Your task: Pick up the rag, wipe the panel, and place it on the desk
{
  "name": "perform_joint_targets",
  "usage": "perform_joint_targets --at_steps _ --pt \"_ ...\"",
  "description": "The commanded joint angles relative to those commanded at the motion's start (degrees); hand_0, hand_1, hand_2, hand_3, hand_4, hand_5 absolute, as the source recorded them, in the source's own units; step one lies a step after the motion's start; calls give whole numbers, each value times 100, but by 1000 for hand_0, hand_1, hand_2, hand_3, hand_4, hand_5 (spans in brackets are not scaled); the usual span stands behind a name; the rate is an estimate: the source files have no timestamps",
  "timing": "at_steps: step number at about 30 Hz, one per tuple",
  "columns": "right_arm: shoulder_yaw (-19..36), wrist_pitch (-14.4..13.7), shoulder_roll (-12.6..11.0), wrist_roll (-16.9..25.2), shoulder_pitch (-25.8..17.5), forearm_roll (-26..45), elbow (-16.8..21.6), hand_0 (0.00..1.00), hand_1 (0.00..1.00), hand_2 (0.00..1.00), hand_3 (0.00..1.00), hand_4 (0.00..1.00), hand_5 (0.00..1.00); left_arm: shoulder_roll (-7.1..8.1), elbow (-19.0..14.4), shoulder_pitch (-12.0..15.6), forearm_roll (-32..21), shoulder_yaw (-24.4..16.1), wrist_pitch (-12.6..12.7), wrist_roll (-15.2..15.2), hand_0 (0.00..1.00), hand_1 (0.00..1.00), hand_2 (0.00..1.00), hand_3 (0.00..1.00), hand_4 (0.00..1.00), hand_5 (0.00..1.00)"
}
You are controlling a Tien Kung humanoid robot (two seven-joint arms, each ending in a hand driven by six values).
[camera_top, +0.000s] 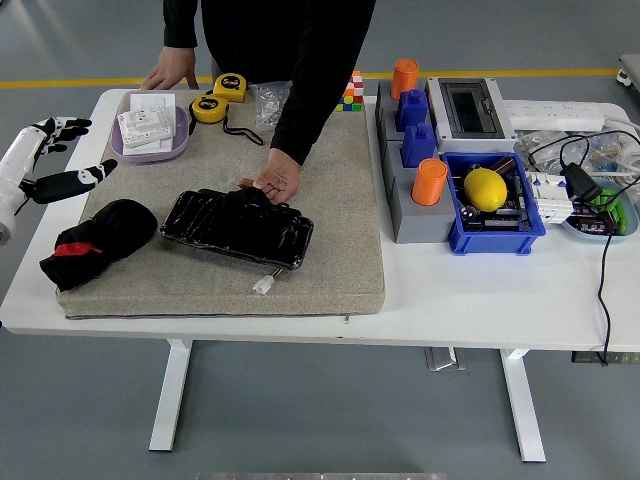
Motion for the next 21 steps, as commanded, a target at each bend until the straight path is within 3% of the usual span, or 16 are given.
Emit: perform_joint_targets --at_steps 8,15,21 --pt "-41 -1 0 10 -1 32 3 744 690 699 615 998 542 -39 106 -94 1218 161 -323 532 861 945 926 889 882 336" --pt "-88 -2 -12 9 -15 48 -2 744 690 699 615 998 542 -120 411 -146 1472 419 -390 792 857 943 932 900 881 325" --pt "-118 -2 -19 13 -12 62 3 744 689 699 615 998 543 -241 680 -259 1504 701 -351 806 848 935 929 901 887 305"
